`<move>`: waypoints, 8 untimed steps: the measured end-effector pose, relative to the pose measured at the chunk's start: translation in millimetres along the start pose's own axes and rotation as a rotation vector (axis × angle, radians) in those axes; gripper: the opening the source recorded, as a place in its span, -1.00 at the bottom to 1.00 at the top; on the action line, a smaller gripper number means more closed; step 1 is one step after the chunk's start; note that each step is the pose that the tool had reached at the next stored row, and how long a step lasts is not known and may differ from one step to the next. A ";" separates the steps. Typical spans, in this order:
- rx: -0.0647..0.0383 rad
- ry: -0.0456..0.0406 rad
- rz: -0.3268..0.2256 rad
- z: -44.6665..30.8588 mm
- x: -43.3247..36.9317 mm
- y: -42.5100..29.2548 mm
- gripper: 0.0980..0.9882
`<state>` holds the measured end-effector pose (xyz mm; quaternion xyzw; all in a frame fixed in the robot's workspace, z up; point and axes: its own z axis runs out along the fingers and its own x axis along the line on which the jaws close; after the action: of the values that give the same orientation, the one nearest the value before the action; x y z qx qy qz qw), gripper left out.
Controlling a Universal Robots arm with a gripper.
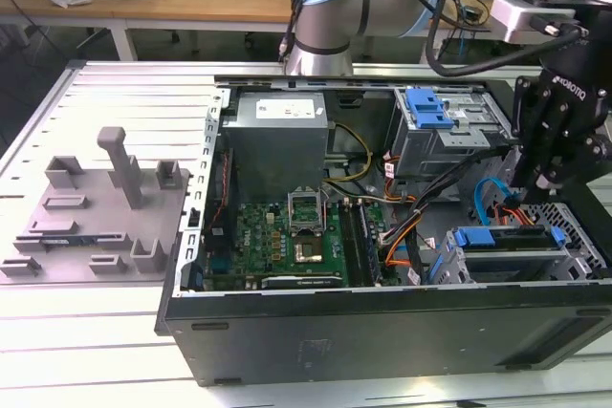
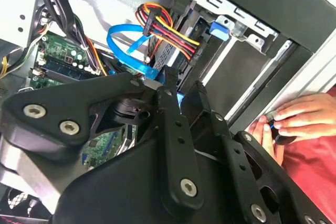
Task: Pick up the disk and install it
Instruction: 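Insert the second disk wire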
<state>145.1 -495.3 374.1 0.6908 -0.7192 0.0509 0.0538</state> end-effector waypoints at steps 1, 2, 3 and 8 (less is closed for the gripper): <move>0.000 0.0011 0.000 0.1 -0.6 0.8 -0.51; 0.000 0.0013 0.000 0.2 -0.7 1.2 -0.51; 0.000 0.0015 0.000 0.3 -0.7 1.2 -0.51; 0.000 -0.0125 0.000 2.1 0.0 1.3 -0.51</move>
<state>143.8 -495.6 372.0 0.6912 -0.7195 0.0464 0.0494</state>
